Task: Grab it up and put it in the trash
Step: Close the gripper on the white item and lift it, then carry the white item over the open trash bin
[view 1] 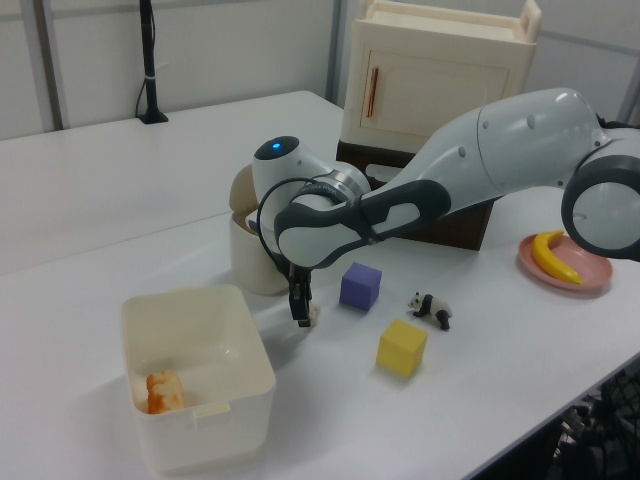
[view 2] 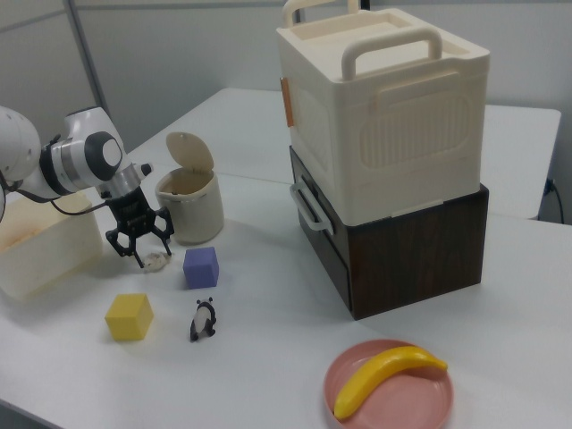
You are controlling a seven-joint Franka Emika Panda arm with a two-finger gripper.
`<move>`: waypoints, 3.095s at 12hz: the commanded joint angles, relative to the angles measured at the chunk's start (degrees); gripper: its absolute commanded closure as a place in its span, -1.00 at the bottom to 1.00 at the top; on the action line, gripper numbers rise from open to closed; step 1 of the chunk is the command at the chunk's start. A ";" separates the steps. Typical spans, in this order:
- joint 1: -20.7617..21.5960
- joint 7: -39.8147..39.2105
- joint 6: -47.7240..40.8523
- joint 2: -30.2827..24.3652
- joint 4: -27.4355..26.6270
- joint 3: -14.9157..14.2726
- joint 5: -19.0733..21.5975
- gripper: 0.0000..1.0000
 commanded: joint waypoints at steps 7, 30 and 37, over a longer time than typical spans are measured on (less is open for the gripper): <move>0.20 -1.89 0.53 0.02 0.44 0.27 -0.31 1.00; -5.78 0.83 9.76 -2.18 15.74 0.53 6.28 0.45; -5.51 1.36 9.76 -1.47 15.56 1.23 6.28 -1.00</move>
